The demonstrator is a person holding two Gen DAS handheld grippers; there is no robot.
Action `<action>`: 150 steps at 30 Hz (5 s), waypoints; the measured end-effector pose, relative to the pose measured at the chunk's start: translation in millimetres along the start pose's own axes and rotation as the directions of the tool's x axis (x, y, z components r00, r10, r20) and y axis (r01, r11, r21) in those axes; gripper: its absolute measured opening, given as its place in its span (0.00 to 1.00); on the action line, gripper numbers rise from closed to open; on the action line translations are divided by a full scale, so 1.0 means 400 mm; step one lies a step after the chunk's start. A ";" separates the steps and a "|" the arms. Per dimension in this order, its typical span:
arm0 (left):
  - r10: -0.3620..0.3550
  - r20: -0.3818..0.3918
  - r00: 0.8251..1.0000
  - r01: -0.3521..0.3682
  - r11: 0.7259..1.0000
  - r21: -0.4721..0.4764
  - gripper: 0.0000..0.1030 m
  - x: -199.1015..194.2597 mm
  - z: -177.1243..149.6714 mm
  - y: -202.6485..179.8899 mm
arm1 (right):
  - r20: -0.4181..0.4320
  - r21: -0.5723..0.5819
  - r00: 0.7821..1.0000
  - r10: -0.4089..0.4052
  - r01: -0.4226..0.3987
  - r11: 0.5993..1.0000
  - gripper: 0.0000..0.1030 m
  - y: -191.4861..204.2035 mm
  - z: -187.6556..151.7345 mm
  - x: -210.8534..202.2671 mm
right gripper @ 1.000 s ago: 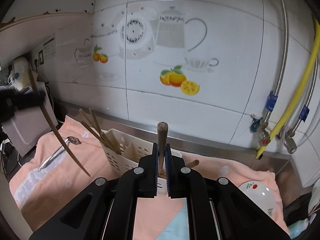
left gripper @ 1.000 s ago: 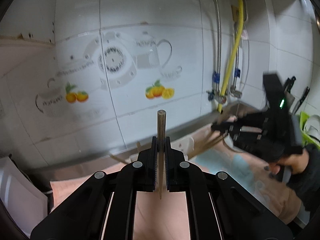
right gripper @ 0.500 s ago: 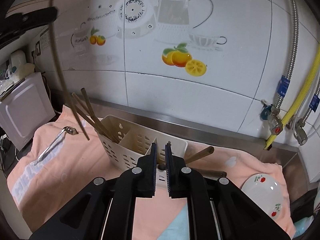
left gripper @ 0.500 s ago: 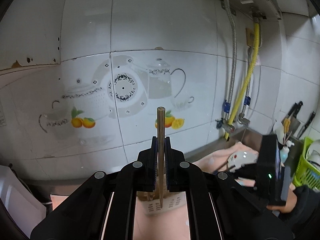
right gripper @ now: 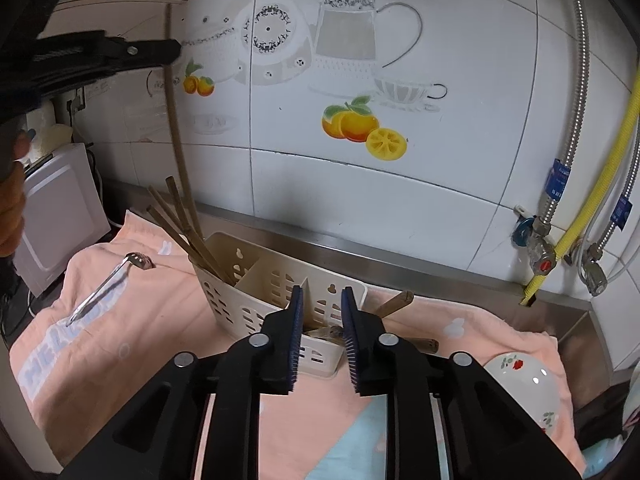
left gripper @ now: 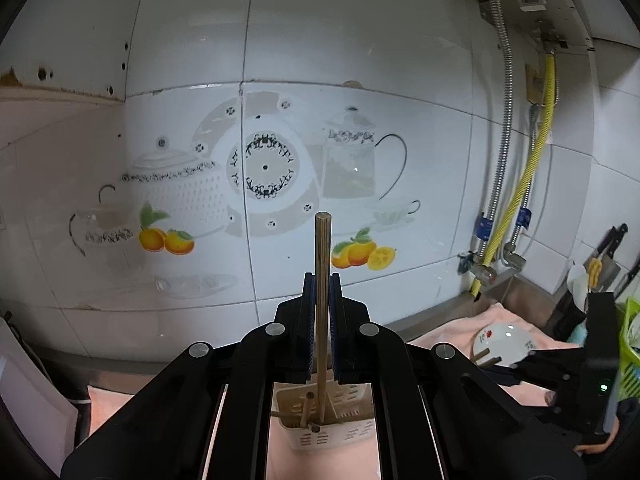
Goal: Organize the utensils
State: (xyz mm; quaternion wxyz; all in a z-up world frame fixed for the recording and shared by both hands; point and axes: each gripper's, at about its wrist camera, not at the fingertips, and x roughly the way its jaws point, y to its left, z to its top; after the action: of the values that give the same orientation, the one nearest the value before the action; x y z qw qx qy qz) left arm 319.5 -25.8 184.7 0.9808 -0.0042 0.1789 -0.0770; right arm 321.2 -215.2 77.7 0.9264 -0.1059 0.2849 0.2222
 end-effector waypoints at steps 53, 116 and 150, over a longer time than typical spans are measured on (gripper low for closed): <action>0.051 -0.147 0.988 -0.045 0.998 0.041 0.63 0.063 -0.141 -0.014 | 0.050 -0.034 0.999 -0.005 0.006 0.999 0.80 0.048 -0.052 -0.066; 0.092 -0.116 0.989 -0.086 0.995 0.054 0.95 -0.183 -0.300 0.011 | 0.081 0.166 0.996 0.021 -0.035 0.986 0.91 0.056 -0.171 -0.180; 0.082 -0.149 0.985 -0.080 0.997 0.024 0.95 -0.318 -0.449 0.036 | 0.089 0.166 0.995 -0.049 0.033 0.986 0.93 0.163 -0.269 -0.271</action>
State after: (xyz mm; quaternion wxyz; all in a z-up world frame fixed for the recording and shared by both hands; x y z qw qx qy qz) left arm 141.1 11.3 60.7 0.9670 0.0178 0.2512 -0.0388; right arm 158.5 -230.7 47.6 0.9485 -0.0245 0.2570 0.1834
